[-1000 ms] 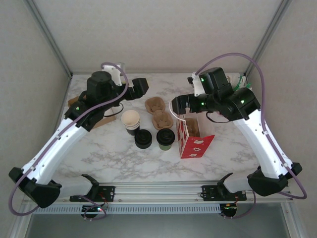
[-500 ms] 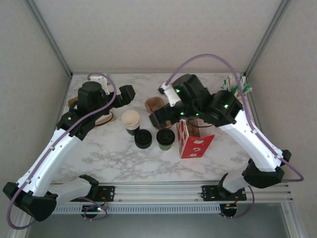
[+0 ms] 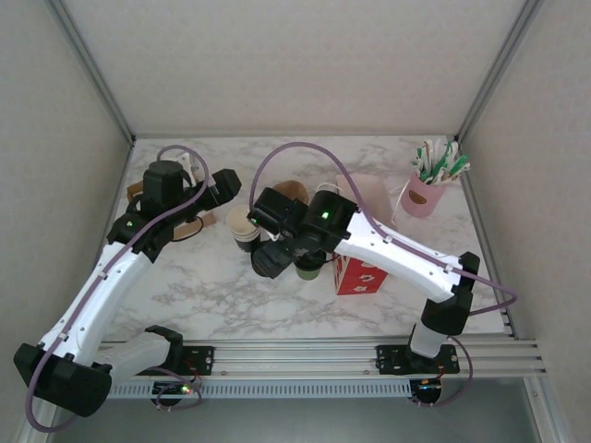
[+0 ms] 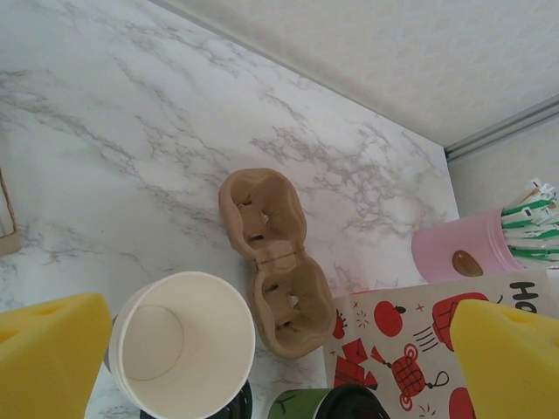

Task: Pack the takeout coffee

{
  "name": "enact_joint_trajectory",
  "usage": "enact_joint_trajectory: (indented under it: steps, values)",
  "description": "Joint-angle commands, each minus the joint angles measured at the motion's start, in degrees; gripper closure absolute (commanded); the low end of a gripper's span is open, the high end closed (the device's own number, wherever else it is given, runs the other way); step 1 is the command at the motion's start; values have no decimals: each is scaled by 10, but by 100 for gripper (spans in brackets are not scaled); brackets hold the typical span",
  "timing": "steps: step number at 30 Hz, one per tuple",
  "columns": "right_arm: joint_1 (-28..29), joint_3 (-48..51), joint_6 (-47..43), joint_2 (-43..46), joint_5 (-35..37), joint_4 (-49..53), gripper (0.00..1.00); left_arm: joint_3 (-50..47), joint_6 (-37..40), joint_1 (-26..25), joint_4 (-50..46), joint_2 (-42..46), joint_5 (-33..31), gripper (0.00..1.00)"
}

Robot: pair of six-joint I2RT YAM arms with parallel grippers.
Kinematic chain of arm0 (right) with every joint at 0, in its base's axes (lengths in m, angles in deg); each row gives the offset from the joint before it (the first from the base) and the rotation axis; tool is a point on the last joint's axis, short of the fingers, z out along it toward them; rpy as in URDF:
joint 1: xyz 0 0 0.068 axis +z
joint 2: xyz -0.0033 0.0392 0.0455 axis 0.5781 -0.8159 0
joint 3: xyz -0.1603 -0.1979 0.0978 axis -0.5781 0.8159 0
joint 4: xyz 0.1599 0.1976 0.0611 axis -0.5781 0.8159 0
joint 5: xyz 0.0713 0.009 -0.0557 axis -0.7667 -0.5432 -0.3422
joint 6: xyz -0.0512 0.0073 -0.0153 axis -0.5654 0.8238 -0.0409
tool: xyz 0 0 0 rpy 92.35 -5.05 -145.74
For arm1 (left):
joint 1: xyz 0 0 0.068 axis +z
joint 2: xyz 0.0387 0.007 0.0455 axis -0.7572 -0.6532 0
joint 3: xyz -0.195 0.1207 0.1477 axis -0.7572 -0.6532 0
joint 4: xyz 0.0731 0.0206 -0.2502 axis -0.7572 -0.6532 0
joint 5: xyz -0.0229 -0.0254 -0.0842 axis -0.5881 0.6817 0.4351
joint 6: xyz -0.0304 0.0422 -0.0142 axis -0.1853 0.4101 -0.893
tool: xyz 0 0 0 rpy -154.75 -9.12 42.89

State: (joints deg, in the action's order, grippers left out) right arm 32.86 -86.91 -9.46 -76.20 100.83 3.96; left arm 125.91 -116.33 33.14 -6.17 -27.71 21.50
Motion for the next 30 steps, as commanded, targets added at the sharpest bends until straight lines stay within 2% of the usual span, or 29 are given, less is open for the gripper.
enact_joint_trajectory:
  steps: [1, 5, 12, 24, 30]
  values:
    - [3, 45, 46, 10, 77, 30, 24, -11, -5, 7, 10, 6, 23, 0]
    - [2, 105, 68, 13, 109, 35, 35, -15, -7, 8, 15, 0, 32, 0]
    - [-8, 188, 86, 10, 143, 29, 38, -23, -12, 8, 27, -4, 42, 0]
    - [-28, 254, 96, -7, 186, 22, 37, -28, -15, 9, 30, -4, 47, 0]
    - [-39, 260, 76, 3, 161, -13, 29, -32, -15, 9, 34, -6, 50, 0]
